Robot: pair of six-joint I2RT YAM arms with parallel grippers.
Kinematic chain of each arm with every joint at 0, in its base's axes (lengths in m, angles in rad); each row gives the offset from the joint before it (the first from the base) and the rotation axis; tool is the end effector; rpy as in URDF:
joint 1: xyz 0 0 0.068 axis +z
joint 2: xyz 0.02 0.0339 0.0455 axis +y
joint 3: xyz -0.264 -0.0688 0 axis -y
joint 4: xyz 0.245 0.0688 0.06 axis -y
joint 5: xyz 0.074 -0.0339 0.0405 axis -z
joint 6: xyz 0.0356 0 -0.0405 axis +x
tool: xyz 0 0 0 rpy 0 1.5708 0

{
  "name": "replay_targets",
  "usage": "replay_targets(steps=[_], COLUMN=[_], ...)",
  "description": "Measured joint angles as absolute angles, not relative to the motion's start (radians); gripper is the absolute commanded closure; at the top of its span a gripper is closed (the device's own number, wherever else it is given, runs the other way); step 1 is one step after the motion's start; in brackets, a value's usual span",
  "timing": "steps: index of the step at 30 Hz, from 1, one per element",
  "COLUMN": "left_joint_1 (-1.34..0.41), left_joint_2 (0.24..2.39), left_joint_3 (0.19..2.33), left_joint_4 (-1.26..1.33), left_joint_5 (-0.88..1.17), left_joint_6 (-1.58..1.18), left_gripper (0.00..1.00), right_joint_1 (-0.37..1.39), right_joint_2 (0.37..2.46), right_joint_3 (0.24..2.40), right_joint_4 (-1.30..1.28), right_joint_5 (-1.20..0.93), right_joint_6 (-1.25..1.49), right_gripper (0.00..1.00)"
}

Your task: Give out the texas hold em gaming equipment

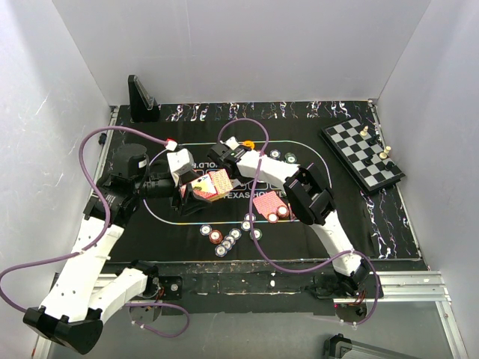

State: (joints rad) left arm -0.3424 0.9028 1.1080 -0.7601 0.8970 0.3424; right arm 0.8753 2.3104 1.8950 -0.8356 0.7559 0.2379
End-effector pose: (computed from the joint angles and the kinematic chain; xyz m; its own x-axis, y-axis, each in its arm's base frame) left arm 0.1469 -0.0819 0.3787 -0.1871 0.2891 -0.9388 0.9533 0.2842 -0.1024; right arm 0.3249 0.3511 0.1697 -0.6902 -0.5594 -0.4590 -0.2653 0.7858 -0.5587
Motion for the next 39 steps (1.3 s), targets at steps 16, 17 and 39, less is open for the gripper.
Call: replay_targets(steps=[16,17,39], left_joint_1=[-0.342,-0.342,-0.342], left_joint_2=[0.9,0.899,0.886], left_joint_3=[1.108,1.108,1.103], left_joint_4=[-0.76,-0.76,-0.759], left_joint_5=[0.893,0.892,0.89], left_joint_6=[0.348,0.348,0.347], left_gripper=[1.0,1.0,1.0], right_joint_1=[0.867,0.864,0.793], right_joint_2=[2.296,2.293,2.149], right_joint_3=[1.842,1.842,1.789], right_joint_4=[-0.802,-0.801,-0.757], right_joint_5=[0.697,0.689,0.278], right_joint_6=[0.264,0.266,0.35], right_gripper=[0.48,0.46,0.37])
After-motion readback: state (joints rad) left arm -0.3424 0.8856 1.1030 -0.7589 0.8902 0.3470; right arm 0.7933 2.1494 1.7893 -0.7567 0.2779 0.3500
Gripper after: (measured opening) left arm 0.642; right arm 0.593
